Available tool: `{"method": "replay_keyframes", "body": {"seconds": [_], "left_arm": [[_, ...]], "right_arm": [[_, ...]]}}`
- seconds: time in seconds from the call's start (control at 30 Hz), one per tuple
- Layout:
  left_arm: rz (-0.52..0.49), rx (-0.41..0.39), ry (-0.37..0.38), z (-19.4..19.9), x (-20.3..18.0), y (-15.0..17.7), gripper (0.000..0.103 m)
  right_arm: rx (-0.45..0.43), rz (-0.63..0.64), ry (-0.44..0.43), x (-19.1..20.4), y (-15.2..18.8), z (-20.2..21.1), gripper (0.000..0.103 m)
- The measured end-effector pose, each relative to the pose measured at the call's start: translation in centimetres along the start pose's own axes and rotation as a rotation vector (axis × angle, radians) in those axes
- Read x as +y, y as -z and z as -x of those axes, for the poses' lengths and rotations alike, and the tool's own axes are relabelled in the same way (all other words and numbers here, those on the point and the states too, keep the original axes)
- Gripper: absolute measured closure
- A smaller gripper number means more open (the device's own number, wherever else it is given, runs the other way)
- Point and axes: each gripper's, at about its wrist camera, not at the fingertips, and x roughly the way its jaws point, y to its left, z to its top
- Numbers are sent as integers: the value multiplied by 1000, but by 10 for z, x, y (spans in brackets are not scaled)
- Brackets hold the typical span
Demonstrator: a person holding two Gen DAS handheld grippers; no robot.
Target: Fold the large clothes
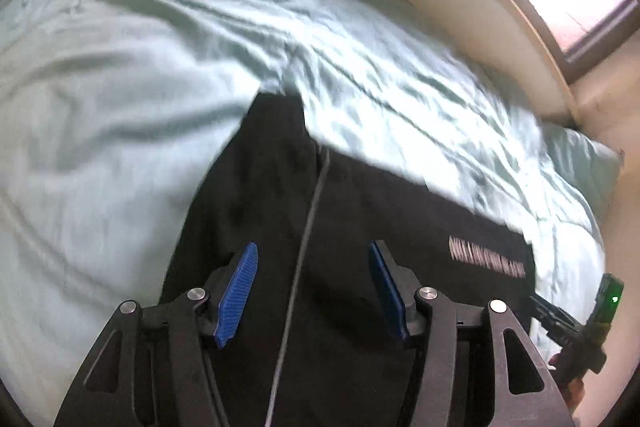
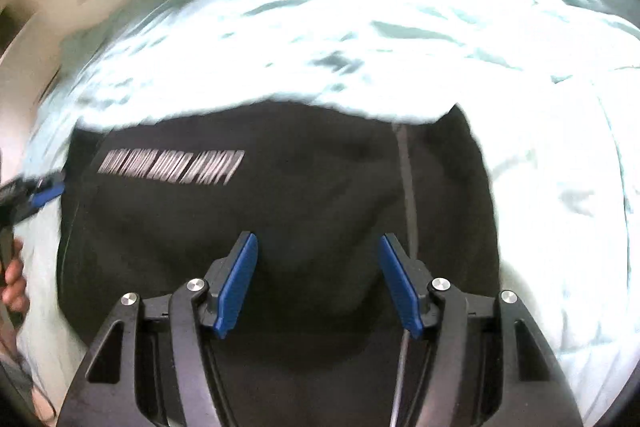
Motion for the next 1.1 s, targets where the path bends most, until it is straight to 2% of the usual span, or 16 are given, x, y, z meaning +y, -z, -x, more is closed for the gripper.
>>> {"method": "replay_keyframes", "body": {"seconds": [0.07, 0.1, 0.17, 0.2, 0.27, 0.33, 0.47, 0.57, 0.63, 0.77, 0.83, 0.87, 0.9, 0.93, 1.0, 1.1], "left_arm": [[36, 35, -46, -31, 6, -22, 44], [65, 84, -60, -48, 8, -30, 44], [191, 256, -3, -94, 22, -36, 44], [243, 263, 18, -101, 29, -37, 44], [282, 257, 44, -99, 35, -40, 44], [259, 251, 54, -95, 33, -43, 44], [175, 195, 79, -58, 23, -31, 44], [101, 145, 92, -13, 21, 0, 44], [79, 122, 98, 9, 20, 24, 44], [59, 79, 210, 45, 13, 85, 44], [38, 68, 149, 47, 13, 112, 44], [29, 79, 70, 38, 11, 123, 44], [61, 111, -20, 22, 15, 131, 44], [126, 139, -31, 9, 23, 135, 44], [275, 130, 11, 3, 40, 136, 44], [293, 95, 62, 22, 40, 125, 44]], "right_arm": [[47, -81, 18, -18, -18, -28, 37], [89, -125, 26, -29, -24, -47, 38], [146, -165, -4, -41, -27, -71, 38], [171, -152, 0, -40, -28, -78, 39], [188, -91, 38, -32, -32, -80, 39], [194, -56, 65, -27, -33, -76, 40], [160, -82, 30, -32, -27, -48, 40], [118, -80, 0, -35, -13, -18, 39], [106, -94, -11, -39, 13, 6, 39], [93, -153, -70, -40, 71, 43, 39], [114, -129, -85, -24, 94, 43, 40], [129, -90, -71, -11, 104, 38, 40], [145, -40, -31, 2, 113, 32, 38], [149, 5, 10, 12, 116, 25, 38], [145, 116, 126, 32, 121, 13, 38], [137, 126, 156, 37, 116, 25, 38]]}}
